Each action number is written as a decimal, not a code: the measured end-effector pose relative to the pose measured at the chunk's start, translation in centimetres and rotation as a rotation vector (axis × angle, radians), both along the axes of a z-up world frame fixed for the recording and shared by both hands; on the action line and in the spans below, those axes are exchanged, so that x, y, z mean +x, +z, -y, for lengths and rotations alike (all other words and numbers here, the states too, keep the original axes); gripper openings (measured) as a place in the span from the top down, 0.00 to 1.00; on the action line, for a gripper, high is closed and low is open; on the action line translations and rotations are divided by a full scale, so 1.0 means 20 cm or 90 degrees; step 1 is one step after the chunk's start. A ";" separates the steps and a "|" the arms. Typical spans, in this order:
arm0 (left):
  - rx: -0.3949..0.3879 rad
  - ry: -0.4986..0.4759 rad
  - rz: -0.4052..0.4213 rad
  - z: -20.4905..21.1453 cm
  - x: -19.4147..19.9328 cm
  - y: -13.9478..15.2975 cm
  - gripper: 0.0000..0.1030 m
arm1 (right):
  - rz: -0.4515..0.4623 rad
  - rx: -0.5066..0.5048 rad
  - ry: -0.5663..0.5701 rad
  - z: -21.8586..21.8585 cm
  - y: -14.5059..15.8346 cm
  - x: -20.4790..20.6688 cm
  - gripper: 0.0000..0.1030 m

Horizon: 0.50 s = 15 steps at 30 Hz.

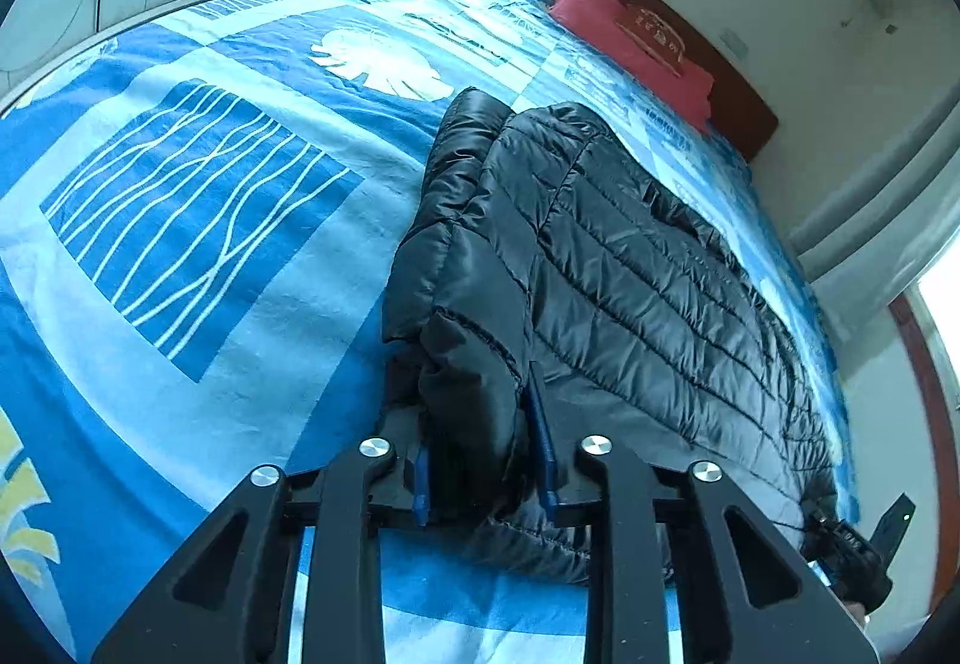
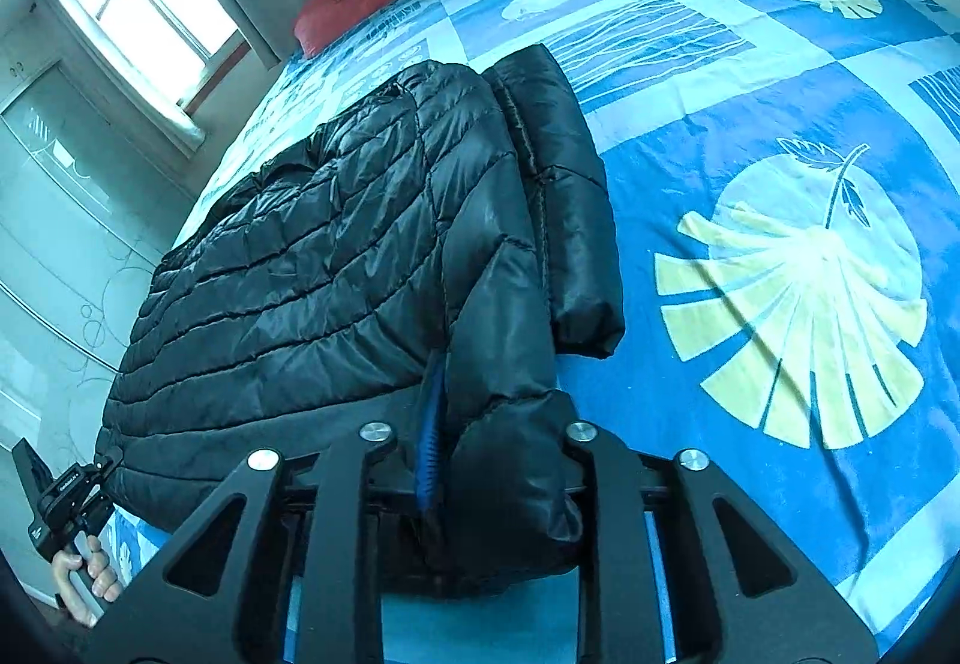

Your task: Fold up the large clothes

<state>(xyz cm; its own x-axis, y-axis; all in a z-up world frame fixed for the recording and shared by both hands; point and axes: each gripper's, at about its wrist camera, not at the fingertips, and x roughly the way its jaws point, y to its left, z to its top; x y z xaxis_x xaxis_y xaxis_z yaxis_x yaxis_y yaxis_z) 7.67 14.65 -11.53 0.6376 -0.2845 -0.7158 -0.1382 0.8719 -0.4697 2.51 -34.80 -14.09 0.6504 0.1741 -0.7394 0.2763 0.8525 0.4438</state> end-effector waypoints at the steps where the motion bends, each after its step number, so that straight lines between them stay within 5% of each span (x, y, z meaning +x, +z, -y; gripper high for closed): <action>1: 0.000 0.000 -0.003 -0.01 0.00 0.00 0.69 | -0.002 0.000 -0.001 0.00 0.00 0.00 0.71; 10: 0.021 0.001 -0.008 -0.07 -0.07 0.06 0.39 | -0.011 -0.021 -0.012 0.04 0.06 -0.10 0.48; 15: 0.032 -0.008 -0.004 -0.11 -0.10 0.08 0.37 | -0.015 -0.055 -0.049 0.11 0.12 -0.22 0.47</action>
